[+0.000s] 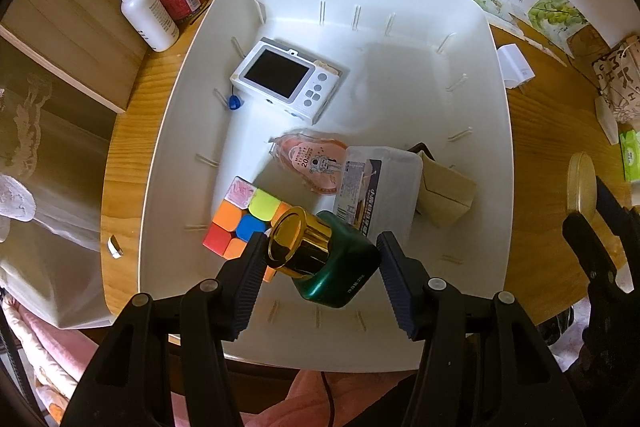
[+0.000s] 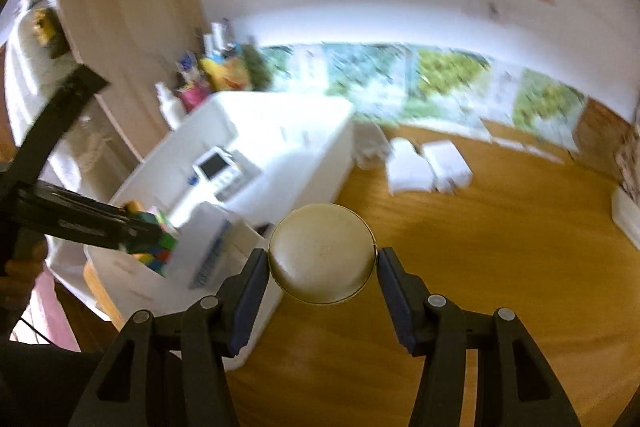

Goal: Organize rigid objects
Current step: 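Carry the green jar and beige compact over the white tray and open both tools, then withdraw both tools from the tray toward the white device and white charger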

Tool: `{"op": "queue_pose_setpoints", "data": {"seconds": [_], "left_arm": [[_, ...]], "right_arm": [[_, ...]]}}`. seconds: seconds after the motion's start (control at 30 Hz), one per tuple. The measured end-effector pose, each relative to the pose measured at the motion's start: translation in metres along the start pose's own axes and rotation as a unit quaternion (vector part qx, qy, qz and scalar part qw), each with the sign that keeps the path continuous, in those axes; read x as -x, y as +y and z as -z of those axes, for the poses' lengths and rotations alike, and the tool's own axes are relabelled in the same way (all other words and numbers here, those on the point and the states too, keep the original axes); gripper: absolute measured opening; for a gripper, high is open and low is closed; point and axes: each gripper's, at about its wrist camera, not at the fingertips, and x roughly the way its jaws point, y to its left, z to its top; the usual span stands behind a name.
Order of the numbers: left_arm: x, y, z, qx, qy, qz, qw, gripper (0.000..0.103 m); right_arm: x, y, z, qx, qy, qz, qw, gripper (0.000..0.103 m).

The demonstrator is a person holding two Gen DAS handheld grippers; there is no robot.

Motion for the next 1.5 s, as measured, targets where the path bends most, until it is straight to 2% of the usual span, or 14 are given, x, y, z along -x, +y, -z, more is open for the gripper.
{"op": "queue_pose_setpoints", "data": {"seconds": [0.23,0.6,0.63,0.7,0.77,0.87,1.13,1.5], "left_arm": [[0.001,0.006,0.001,0.007,-0.006,0.001,1.0000,0.060],[0.008,0.020,0.004,0.028,-0.036,0.001,0.9990,0.063],[0.009,0.021,0.004,0.029,-0.042,0.002,0.9987,0.071],[0.013,0.022,0.003,0.032,-0.054,0.004,0.9980,0.079],[0.017,0.022,0.002,0.035,-0.065,0.007,0.9972,0.079],[0.019,0.021,0.001,0.036,-0.072,0.012,0.9967,0.080],[0.022,0.010,-0.001,0.024,-0.084,0.019,0.9960,0.080],[0.040,-0.027,-0.002,-0.026,-0.137,0.019,0.9901,0.080]], "right_arm": [[0.005,0.033,-0.007,0.058,-0.024,-0.050,0.997,0.056],[-0.008,0.073,-0.001,0.115,-0.004,-0.103,0.988,0.057],[-0.009,0.075,0.000,0.115,-0.002,-0.102,0.988,0.057],[-0.011,0.075,0.000,0.113,0.004,-0.098,0.989,0.059],[-0.012,0.074,0.000,0.111,0.004,-0.093,0.989,0.066],[-0.010,0.073,0.000,0.109,0.000,-0.086,0.990,0.070],[-0.005,0.067,0.000,0.103,-0.011,-0.068,0.992,0.074],[0.002,0.041,0.000,0.085,-0.029,-0.036,0.995,0.077]]}}
